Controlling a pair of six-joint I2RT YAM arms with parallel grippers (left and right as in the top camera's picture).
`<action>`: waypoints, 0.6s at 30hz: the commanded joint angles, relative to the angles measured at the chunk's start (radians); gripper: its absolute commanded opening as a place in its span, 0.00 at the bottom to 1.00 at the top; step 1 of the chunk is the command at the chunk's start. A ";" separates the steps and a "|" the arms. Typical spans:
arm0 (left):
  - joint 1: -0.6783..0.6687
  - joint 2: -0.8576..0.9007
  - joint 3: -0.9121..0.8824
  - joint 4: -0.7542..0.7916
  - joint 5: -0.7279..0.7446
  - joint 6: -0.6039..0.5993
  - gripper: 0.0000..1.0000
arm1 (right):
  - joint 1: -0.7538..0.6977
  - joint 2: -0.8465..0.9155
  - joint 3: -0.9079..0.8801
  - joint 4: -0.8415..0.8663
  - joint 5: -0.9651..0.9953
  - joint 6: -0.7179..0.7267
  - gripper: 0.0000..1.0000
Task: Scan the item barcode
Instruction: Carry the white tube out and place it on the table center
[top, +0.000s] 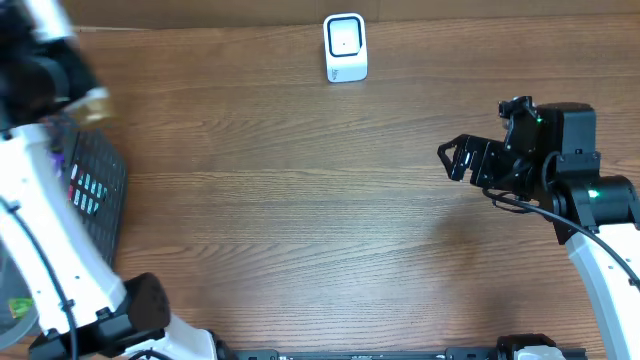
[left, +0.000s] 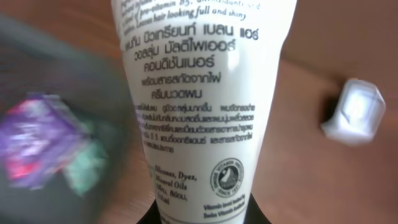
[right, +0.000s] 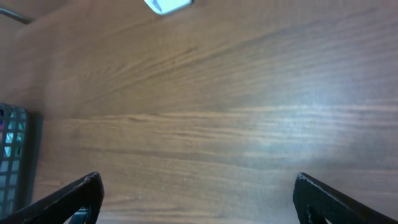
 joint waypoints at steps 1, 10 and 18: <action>-0.179 0.000 -0.064 -0.023 0.010 0.045 0.04 | 0.002 -0.003 0.022 0.038 -0.019 0.000 0.98; -0.567 0.116 -0.516 0.126 0.013 -0.196 0.04 | 0.002 -0.008 0.022 0.108 -0.064 0.026 0.93; -0.790 0.278 -0.700 0.397 0.123 -0.369 0.04 | 0.002 -0.008 0.022 0.115 -0.064 0.026 1.00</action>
